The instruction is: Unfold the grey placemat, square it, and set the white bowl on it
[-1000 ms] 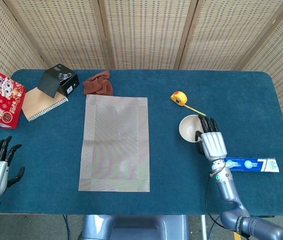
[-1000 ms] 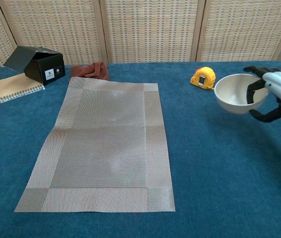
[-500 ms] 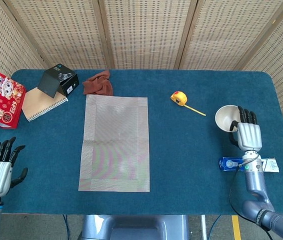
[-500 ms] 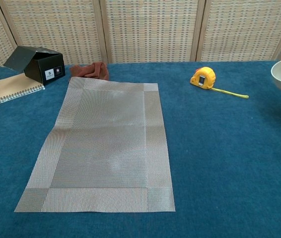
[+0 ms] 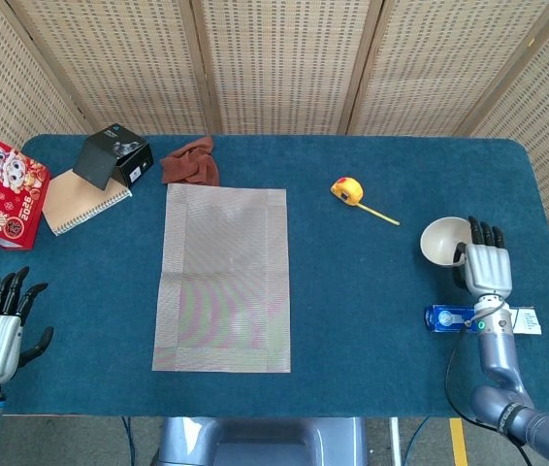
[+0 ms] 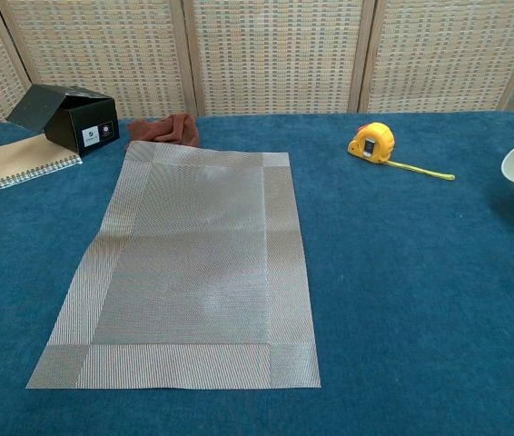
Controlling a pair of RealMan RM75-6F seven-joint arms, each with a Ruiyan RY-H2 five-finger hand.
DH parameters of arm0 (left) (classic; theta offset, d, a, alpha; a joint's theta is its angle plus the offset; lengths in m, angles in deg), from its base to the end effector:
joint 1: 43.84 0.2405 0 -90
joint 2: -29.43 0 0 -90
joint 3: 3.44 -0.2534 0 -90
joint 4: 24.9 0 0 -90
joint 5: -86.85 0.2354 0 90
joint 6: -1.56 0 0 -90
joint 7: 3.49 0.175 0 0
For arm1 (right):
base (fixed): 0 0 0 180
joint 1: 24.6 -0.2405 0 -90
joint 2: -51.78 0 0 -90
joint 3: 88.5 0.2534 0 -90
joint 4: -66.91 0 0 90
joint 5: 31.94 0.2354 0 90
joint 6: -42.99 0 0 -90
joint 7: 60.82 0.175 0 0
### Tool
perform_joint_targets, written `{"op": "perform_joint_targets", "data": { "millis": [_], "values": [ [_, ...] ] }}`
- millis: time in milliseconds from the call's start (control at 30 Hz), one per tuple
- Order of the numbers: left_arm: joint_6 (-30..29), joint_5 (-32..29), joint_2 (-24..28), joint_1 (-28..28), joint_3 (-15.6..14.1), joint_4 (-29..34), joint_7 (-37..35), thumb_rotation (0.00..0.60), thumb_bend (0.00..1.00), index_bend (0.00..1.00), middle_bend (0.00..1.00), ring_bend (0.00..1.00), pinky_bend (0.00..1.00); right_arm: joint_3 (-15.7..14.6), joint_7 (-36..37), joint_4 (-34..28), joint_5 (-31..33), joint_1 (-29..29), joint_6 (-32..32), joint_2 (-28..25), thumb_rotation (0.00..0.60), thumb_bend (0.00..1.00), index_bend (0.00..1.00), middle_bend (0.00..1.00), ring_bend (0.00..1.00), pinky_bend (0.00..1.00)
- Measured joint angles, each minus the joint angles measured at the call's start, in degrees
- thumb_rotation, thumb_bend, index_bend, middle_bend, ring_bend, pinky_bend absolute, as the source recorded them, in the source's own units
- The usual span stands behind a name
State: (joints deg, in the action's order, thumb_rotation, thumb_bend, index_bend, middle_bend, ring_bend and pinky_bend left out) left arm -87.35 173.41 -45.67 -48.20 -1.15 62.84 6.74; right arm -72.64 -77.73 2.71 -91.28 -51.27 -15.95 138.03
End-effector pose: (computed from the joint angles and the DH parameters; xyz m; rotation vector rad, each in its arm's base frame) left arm -0.3086 0.2081 0.0876 -1.3762 -0.8176 -0.8825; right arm -0.3387 -0.3884 0.0565 1.3408 -0.9226 0.6178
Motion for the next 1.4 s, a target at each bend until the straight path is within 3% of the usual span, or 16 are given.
{"op": "perform_joint_targets", "data": {
  "millis": [367,733,1167,1400],
  "values": [
    [0.33,-0.14,0.25,0.09,-0.02,0.55,0.37,0.600,0.32,0.19,0.00,0.00,0.00,-0.90,-1.93,0.48,1.94,0.13,0.17,0.37,0.600,0.47,0.59,0.00,0.00,0.00],
    [0.71,-0.25,0.20,0.05,-0.01,0.58,0.38,0.600,0.32,0.19,0.00,0.00,0.00,-1.48,-2.13,-0.69,2.53,0.78,0.08,-0.67,0.600,0.28,0.20,0.00,0.00,0.00],
    [0.08,0.10,0.78,0.30,0.16,1.21,-0.50,0.600,0.32,0.19,0.00,0.00,0.00,-3.46,-2.83,-10.60,-3.95,3.42,-9.46,-3.44,0.600,0.16,0.18,0.00,0.00,0.00],
    [-1.42,1.46,1.41,0.72,0.02,1.94,-1.20,0.600,0.32,0.16,0.00,0.00,0.00,-7.47,-4.77,-20.70,-11.35,5.17,-13.95,-4.48,0.600,0.11,0.18,0.00,0.00,0.00]
  ]
}}
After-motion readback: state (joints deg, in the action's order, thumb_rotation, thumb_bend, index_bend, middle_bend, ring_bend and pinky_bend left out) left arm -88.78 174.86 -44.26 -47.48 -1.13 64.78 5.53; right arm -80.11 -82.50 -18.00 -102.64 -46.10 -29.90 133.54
